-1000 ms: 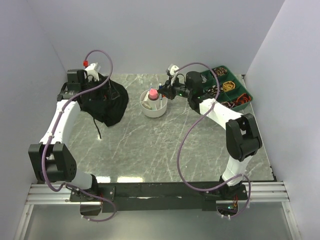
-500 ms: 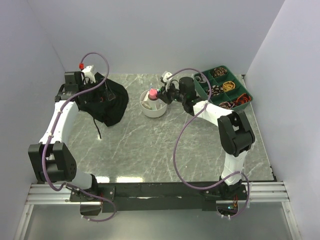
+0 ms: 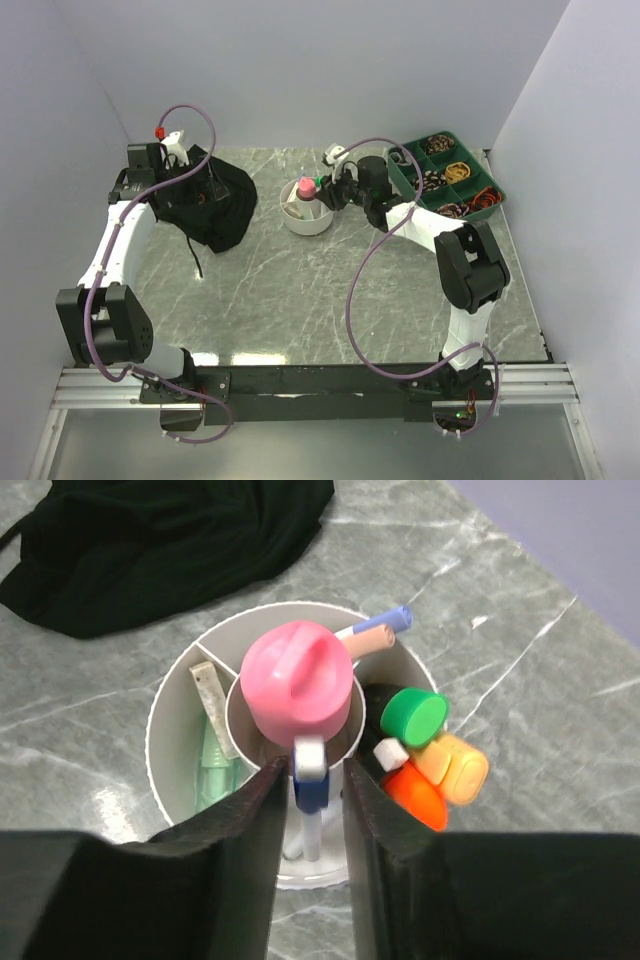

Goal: Sort the stationery into containers
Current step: Place the pen in the storage box, then reset both arms

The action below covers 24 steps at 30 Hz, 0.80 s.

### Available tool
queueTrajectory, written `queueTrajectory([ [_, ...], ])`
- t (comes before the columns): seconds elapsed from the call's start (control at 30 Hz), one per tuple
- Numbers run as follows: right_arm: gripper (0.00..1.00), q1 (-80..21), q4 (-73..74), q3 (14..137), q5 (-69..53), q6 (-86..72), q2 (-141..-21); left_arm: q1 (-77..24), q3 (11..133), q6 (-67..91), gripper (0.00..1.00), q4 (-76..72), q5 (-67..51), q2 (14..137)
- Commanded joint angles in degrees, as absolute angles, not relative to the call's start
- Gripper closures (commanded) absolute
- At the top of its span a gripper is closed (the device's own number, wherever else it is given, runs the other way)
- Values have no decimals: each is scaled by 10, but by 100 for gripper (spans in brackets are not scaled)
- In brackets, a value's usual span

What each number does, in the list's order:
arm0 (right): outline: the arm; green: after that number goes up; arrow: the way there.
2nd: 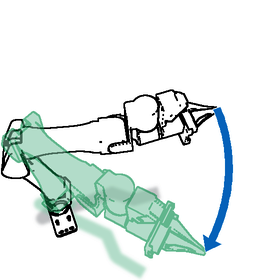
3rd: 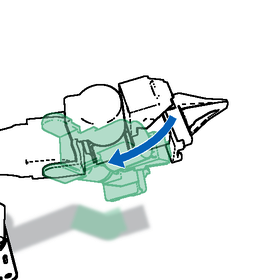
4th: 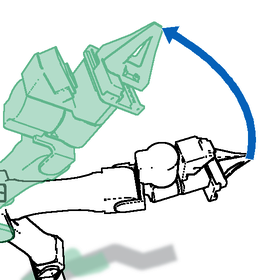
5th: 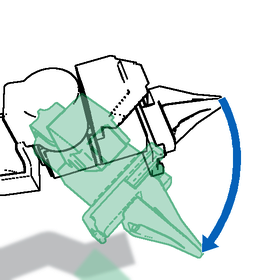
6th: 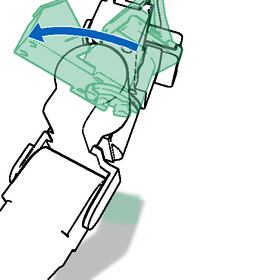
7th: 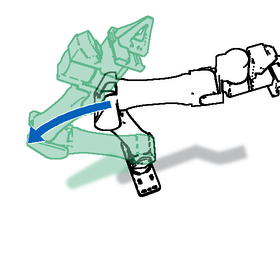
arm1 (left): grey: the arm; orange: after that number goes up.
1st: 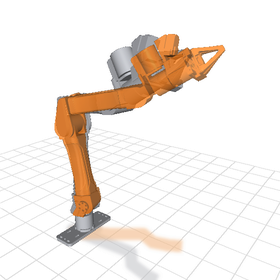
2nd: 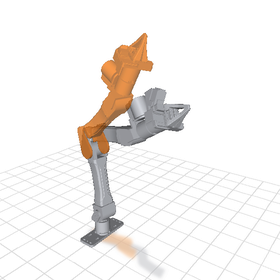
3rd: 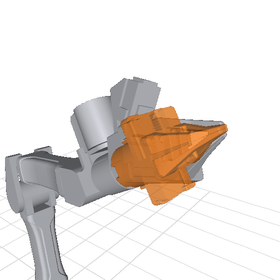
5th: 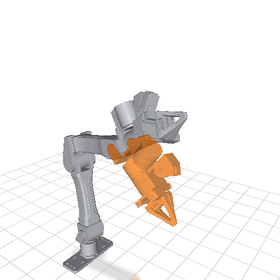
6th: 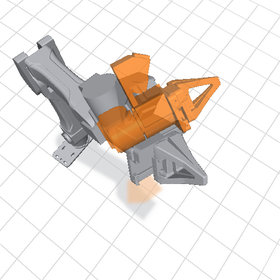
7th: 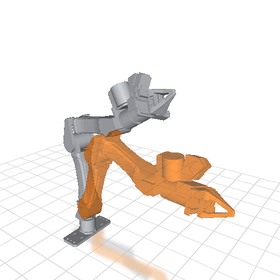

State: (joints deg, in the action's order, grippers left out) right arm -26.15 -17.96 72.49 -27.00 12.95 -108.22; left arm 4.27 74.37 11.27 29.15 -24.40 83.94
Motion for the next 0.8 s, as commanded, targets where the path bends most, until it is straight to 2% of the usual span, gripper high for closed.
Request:
queueTrajectory([
  [0.0, 59, -268, -190, 715, -251, 118, -1059, 45, 766, 122, 1, 276, -257, 836],
  [0.2, 53, -265, -155, 732, -240, 96, -992, 45, 777, 127, 1, 274, -251, 837],
  [0.27, 48, -263, -110, 745, -218, 81, -950, 45, 781, 127, 1, 275, -234, 832],
  [0.37, 24, -246, -41, 778, -181, 46, -898, 45, 778, 129, 0, 272, -208, 819],
  [0.4, 3, -230, -24, 790, -145, 33, -888, 45, 776, 127, 0, 272, -205, 814],
  [0.43, 0, -222, 8, 794, -133, 21, -878, 45, 773, 125, 1, 270, -200, 810],
  [0.53, 0, -177, 31, 765, -119, -27, -832, 45, 767, 120, 1, 267, -181, 806],
  [0.77, 0, -173, 162, 725, 143, -17, -779, 44, 773, 93, 1, 255, -140, 816],
])
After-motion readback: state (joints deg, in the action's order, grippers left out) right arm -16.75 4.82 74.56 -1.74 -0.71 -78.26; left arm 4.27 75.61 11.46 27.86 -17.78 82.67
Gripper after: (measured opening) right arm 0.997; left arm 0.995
